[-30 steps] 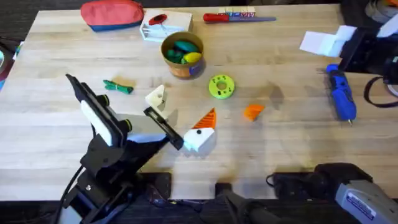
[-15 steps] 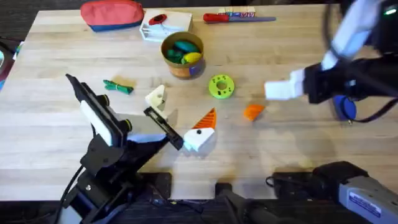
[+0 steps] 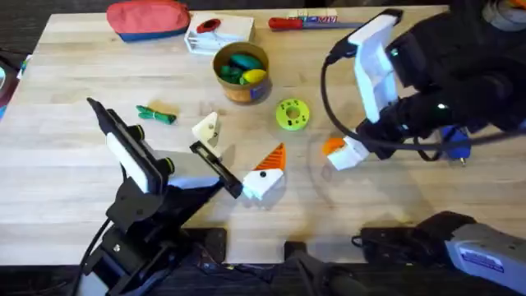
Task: Pick up the gripper from the table and insert it into the empty holder that is missing its gripper. Then pick up a screw, insert it into the mounting hole, and use the screwdriver to tighten it. Finally, clean up the table by picking up the vegetable and placing it into the bucket.
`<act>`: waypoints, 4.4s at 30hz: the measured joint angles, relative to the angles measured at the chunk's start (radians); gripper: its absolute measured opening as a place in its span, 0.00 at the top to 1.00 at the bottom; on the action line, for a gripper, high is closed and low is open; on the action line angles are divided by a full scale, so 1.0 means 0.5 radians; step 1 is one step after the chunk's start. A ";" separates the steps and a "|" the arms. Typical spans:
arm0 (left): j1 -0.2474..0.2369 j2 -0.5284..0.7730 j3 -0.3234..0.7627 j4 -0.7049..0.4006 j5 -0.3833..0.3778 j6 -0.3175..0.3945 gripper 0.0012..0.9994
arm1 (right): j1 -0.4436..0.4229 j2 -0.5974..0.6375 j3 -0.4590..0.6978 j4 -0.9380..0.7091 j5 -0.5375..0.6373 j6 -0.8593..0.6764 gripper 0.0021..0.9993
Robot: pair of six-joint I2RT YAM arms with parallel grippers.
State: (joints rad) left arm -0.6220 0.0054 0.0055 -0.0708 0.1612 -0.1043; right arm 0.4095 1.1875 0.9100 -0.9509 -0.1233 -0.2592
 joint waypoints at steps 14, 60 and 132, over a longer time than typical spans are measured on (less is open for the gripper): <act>0.000 -0.001 0.000 0.000 0.000 0.000 0.01 | 0.000 0.182 0.000 0.036 0.030 -0.061 0.43; 0.000 0.000 0.000 0.006 0.042 0.000 0.01 | -0.695 0.265 0.010 0.754 -1.878 0.527 1.00; 0.060 0.004 -0.002 0.038 0.219 -0.127 0.01 | 0.264 0.983 0.011 2.247 -1.937 2.233 1.00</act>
State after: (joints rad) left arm -0.5919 0.0074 0.0044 -0.0517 0.2708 -0.1680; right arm 0.5416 1.6791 0.9157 0.1728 -1.0921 0.8572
